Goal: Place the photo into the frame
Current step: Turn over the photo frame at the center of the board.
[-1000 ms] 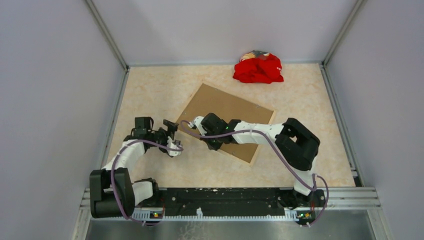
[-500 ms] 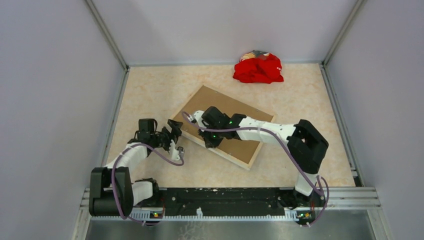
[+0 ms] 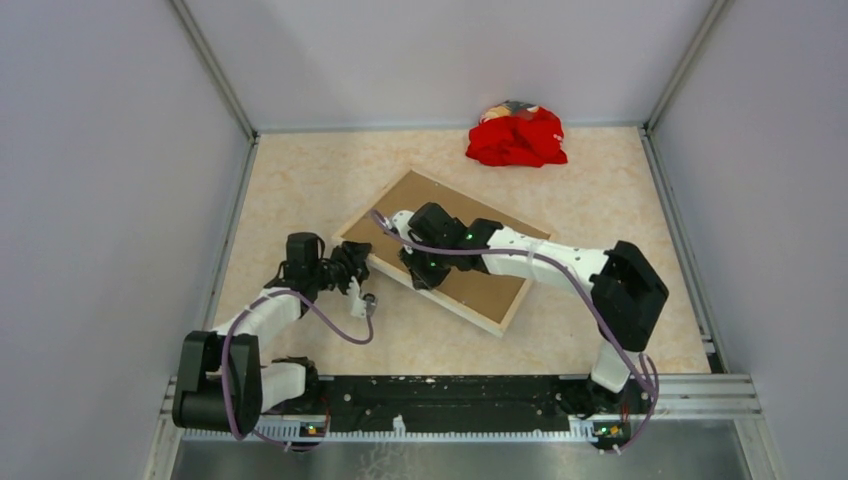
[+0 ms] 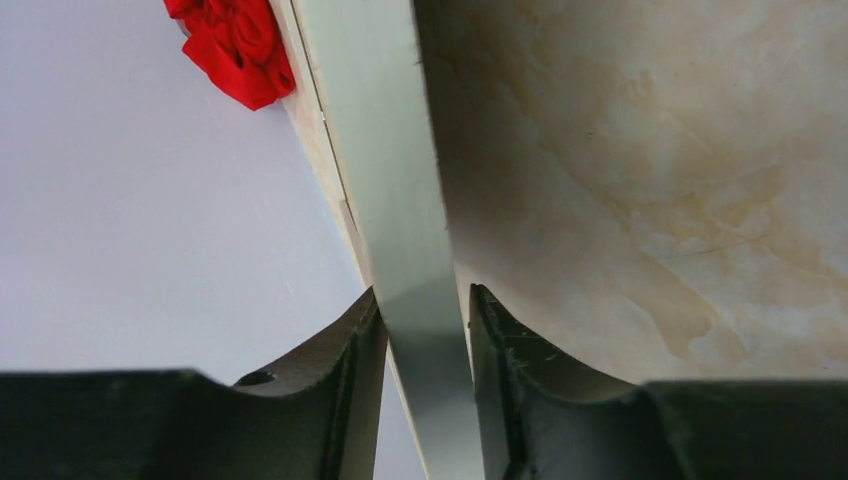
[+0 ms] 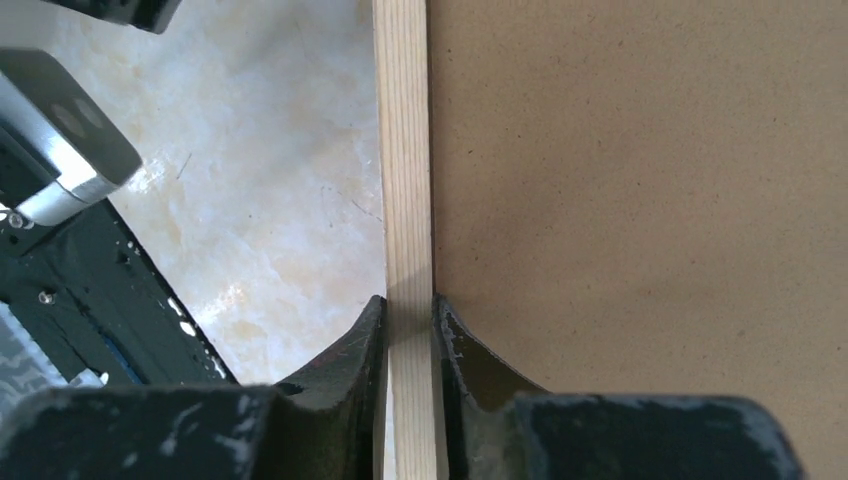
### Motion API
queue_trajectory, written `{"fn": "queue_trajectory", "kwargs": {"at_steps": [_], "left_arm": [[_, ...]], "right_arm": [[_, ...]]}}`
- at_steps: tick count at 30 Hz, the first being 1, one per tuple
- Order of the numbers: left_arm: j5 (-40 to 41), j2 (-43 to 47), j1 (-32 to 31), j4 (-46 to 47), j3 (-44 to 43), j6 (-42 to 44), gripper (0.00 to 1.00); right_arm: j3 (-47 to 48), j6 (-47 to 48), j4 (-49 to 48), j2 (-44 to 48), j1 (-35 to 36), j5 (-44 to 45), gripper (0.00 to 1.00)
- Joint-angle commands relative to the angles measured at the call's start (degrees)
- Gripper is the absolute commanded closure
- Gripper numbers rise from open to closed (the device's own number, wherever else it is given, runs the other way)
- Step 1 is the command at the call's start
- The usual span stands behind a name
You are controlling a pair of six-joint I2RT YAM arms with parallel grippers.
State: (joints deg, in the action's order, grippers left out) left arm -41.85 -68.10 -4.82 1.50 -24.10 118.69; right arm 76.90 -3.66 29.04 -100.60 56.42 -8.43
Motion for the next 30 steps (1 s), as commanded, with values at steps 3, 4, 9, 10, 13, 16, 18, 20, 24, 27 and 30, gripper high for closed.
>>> {"fn": "queue_trajectory", "kwargs": {"at_steps": [3, 4, 9, 10, 13, 16, 18, 20, 24, 27, 30], "left_arm": [[-0.4, 1.4, -1.7, 1.6, -3.1, -1.5, 0.66], [-0.3, 1.6, -1.7, 0.6, -3.8, -2.3, 0.68], [-0.3, 2.2, -1.9, -6.5, -8.0, -5.0, 0.77], [-0.4, 2.5, -2.1, -7.6, -8.7, -5.4, 0.79], [-1.5, 3.8, -2.2, -10.4, -10.8, -9.1, 0.81], [-2.6, 4.7, -2.3, -13.7, -12.6, -11.1, 0.78], [-3.1, 5.0, -2.4, -15.6, -13.9, -12.1, 0.77], [-3.2, 5.1, -2.4, -17.4, -15.3, -12.9, 0.77], [-3.7, 5.4, -2.5, -18.1, -17.0, -15.0, 0.76], [-3.9, 5.6, -2.5, -19.1, -18.0, -16.8, 0.75], [-3.7, 5.8, -2.5, -20.5, -18.2, -16.6, 0.75]], "right_arm": [[3.5, 0.1, -0.6, 8.1, -0.4, 6.9, 0.51], [3.0, 0.9, -0.4, 9.1, -0.3, 7.9, 0.47], [-1.4, 6.1, 0.4, 14.0, 2.3, 14.8, 0.36], [-3.0, 6.9, 0.0, 14.9, 3.5, 16.9, 0.35], [-8.0, 8.5, -2.2, 17.3, 7.4, 22.7, 0.30], [-13.0, 10.3, -5.1, 18.8, 10.0, 27.3, 0.23], [-14.7, 11.3, -6.0, 19.3, 11.5, 29.1, 0.22], [-15.3, 12.5, -6.4, 19.6, 12.9, 30.4, 0.21], [-15.6, 14.3, -6.3, 18.4, 14.4, 34.5, 0.22], [-17.5, 15.8, -8.6, 17.5, 14.8, 38.3, 0.26], [-21.0, 18.6, -13.6, 17.5, 15.3, 44.6, 0.35]]}}
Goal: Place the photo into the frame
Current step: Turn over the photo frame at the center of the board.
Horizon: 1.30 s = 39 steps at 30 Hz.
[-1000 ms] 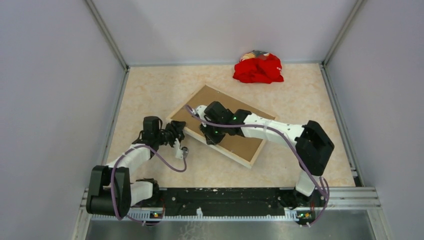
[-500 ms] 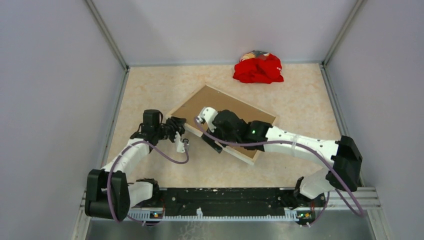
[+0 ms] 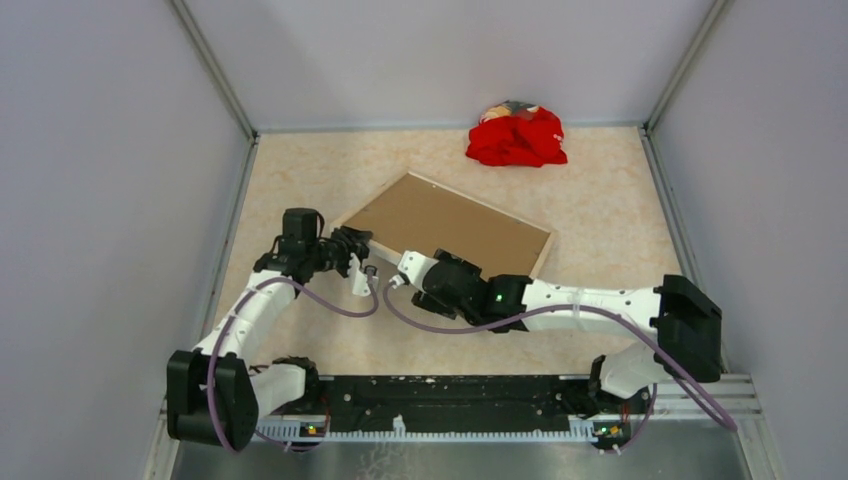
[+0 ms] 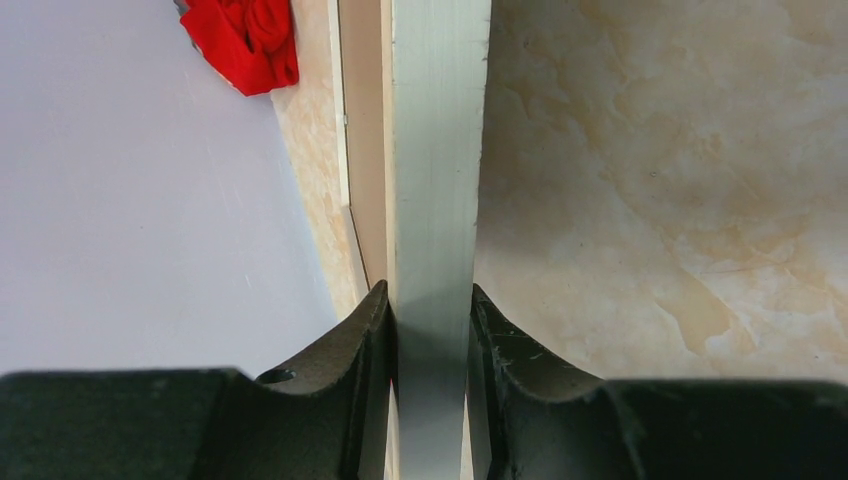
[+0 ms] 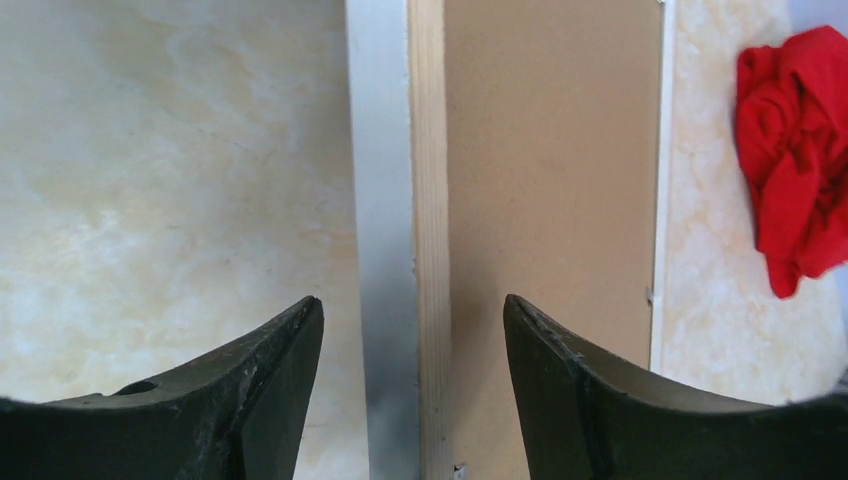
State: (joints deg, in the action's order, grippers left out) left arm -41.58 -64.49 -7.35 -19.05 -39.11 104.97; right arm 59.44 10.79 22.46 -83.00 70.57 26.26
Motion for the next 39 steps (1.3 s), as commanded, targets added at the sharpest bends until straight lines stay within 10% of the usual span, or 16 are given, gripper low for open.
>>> {"fn": "queue_trajectory", "kwargs": {"at_steps": [1, 10, 14, 16, 21, 39], "left_arm": [[-3.9, 2.3, 0.1, -0.2, -3.2, -2.9, 0.75], [-5.2, 2.4, 0.1, -0.5, -4.1, -4.1, 0.76], [-5.5, 2.3, 0.0, -0.7, -4.6, -4.6, 0.72], [-5.6, 2.3, 0.1, -0.3, -5.3, -6.3, 0.48], [-4.0, 2.9, 0.8, 2.1, -7.9, -16.1, 0.02], [-17.7, -6.0, 16.8, -0.8, -27.9, -60.8, 0.01]], "right_arm": [[-4.5, 5.2, -8.7, 0.1, 1.3, 11.7, 0.38], [-8.7, 12.4, -17.9, 2.0, 2.1, 16.1, 0.52], [-8.4, 14.3, -20.1, 2.0, 2.4, 19.2, 0.89], [-7.5, 14.3, -20.8, 2.4, 2.4, 20.7, 1.00], [-3.4, 14.2, -19.5, 4.6, 2.3, 21.1, 1.00], [36.8, -20.4, 15.6, -3.1, -28.5, -21.9, 1.00]]}}
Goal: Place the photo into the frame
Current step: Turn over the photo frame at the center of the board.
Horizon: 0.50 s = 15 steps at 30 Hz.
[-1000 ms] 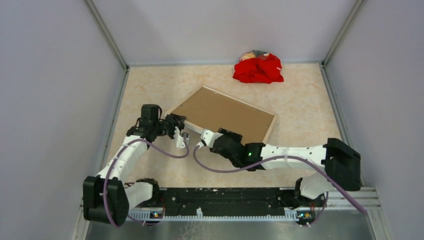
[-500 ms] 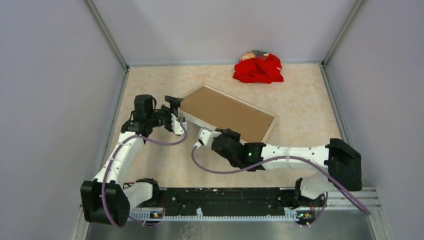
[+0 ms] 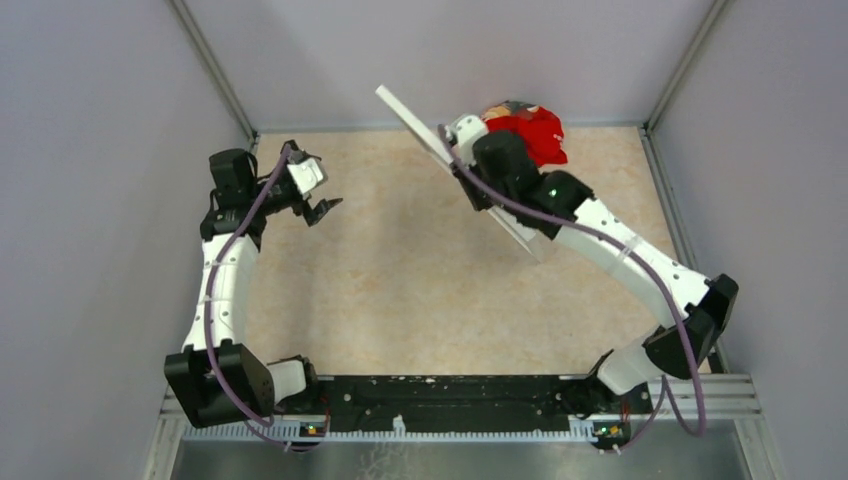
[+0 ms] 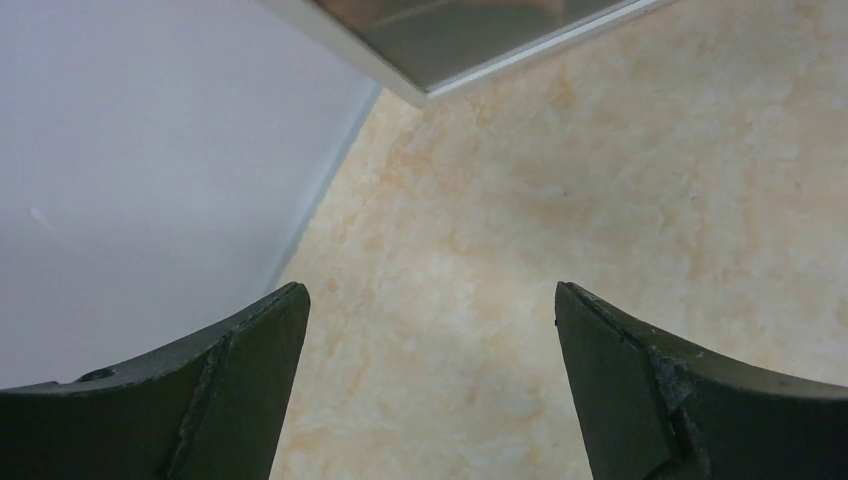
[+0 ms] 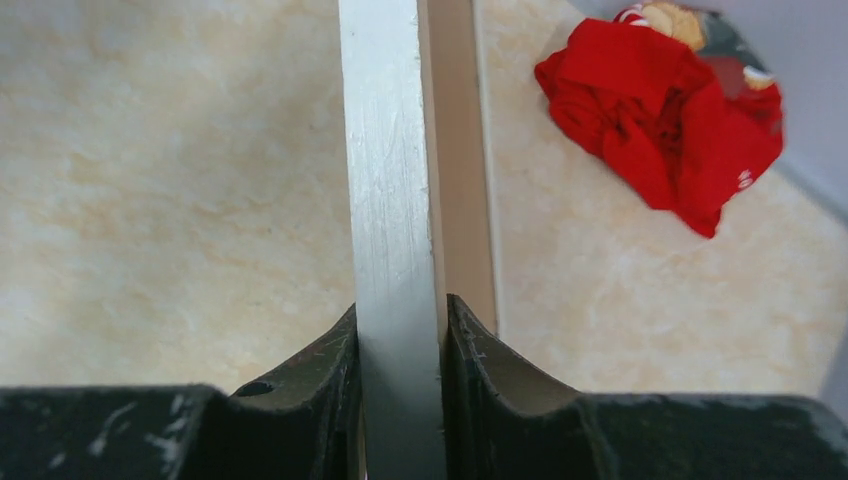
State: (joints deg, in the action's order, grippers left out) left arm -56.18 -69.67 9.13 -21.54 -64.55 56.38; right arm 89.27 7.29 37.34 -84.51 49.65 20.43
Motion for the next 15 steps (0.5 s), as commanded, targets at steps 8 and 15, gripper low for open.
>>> {"fn": "queue_trajectory", "kwargs": {"at_steps": [8, 15], "left_arm": [[-2.2, -1.3, 0.6, 2.9, -1.5, -17.9, 0.01], [-2.2, -0.2, 0.8, 4.1, 1.7, -19.5, 0.01]], "right_arm": [[13.7, -27.8, 4.6, -8.6, -24.7, -39.9, 1.00], [24.2, -28.1, 9.7, -14.0, -29.0, -41.6, 1.00]]}}
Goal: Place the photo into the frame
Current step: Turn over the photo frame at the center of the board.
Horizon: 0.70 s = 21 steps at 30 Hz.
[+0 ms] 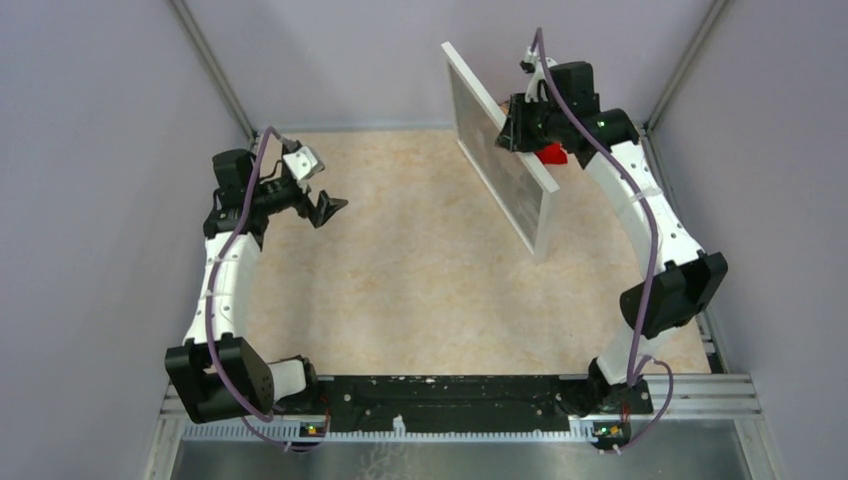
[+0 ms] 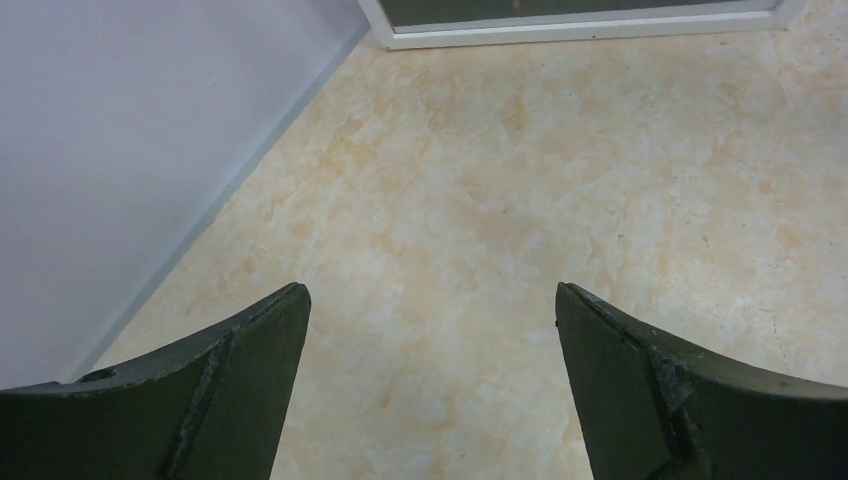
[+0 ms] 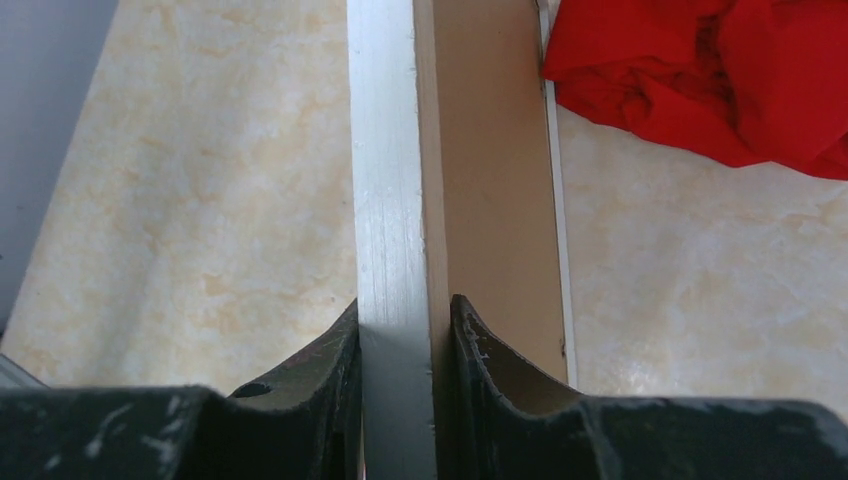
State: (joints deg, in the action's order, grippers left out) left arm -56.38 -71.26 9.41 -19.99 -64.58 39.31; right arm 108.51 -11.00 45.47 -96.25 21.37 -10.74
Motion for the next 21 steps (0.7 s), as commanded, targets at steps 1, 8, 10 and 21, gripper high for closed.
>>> {"fn": "queue_trajectory", "kwargs": {"at_steps": [1, 8, 10, 21], "left_arm": [[-2.1, 1.5, 0.5, 2.6, 2.1, -2.5, 0.01], [-4.2, 1.0, 1.1, 4.7, 2.8, -6.7, 0.01], [-5.2, 0.6, 1.6, 5.5, 2.8, -8.9, 0.01], [-2.9, -2.9, 2.6, 2.4, 3.1, -12.8, 0.01]], "right_arm": [[5.5, -10.8, 1.3, -2.5, -1.5, -11.7, 1.00], [3.4, -20.2, -4.5, -2.1, -4.7, -23.3, 1.00], [-0.9, -21.5, -6.3, -0.2, -4.7, -23.5, 1.00], [-53.7, -38.9, -40.2, 27.1, -4.6, -18.7, 1.00]]}}
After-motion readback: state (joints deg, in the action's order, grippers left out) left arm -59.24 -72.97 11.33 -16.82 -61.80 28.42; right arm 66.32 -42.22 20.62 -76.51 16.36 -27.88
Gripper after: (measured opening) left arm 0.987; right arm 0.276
